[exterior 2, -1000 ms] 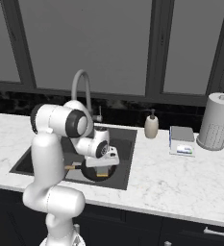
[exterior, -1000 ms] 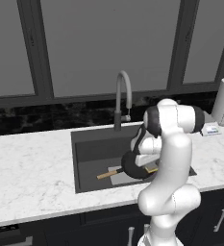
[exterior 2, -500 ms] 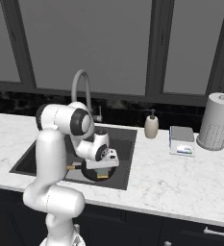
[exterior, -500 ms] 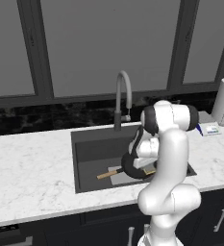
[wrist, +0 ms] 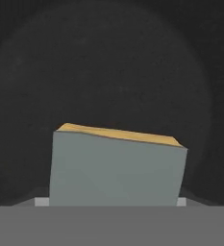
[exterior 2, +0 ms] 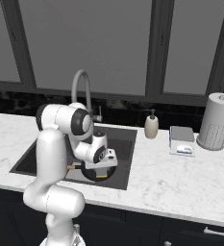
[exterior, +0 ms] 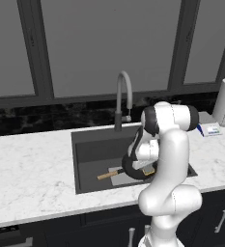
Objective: Pick the pan and sponge and place them into the sink. Then turn on the water.
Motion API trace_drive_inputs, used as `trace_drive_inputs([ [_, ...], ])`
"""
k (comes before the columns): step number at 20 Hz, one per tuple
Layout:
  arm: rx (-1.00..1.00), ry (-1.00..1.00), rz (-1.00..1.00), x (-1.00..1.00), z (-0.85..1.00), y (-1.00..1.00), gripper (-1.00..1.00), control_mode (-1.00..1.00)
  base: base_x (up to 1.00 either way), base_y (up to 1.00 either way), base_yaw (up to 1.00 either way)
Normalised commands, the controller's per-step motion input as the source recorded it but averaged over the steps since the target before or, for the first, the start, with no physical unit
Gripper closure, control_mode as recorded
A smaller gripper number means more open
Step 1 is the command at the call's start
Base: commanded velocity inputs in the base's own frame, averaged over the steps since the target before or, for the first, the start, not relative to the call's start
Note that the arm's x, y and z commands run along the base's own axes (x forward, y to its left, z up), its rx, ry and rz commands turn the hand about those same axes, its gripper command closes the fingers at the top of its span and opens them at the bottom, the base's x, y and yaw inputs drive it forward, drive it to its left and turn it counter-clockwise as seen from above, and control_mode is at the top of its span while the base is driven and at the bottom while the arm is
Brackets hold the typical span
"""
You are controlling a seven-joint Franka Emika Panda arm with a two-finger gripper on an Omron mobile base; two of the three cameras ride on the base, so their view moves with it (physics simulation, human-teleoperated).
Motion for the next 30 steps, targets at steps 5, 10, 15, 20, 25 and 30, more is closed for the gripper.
trace_drive_inputs([
  [5,0.00,-0.01,0.00,0.03,0.00,0.07,-1.00,-1.00,0.00,0.00,0.00],
  [10,0.00,-0.12,0.02,0.00,0.00,0.00,-1.00,-1.00,0.00,0.00,0.00],
  [15,0.07,-0.16,0.03,-0.10,0.53,0.00,-1.00,-1.00,0.00,0.00,0.00],
  [20,0.12,-0.11,0.00,-0.43,1.00,0.00,-1.00,-1.00,0.00,0.00,0.00],
  [25,0.05,0.00,-0.02,-0.29,1.00,-0.05,-1.00,-1.00,0.00,0.00,0.00],
  [30,0.03,0.00,-0.01,-0.02,1.00,-0.03,-1.00,-1.00,0.00,0.00,0.00],
])
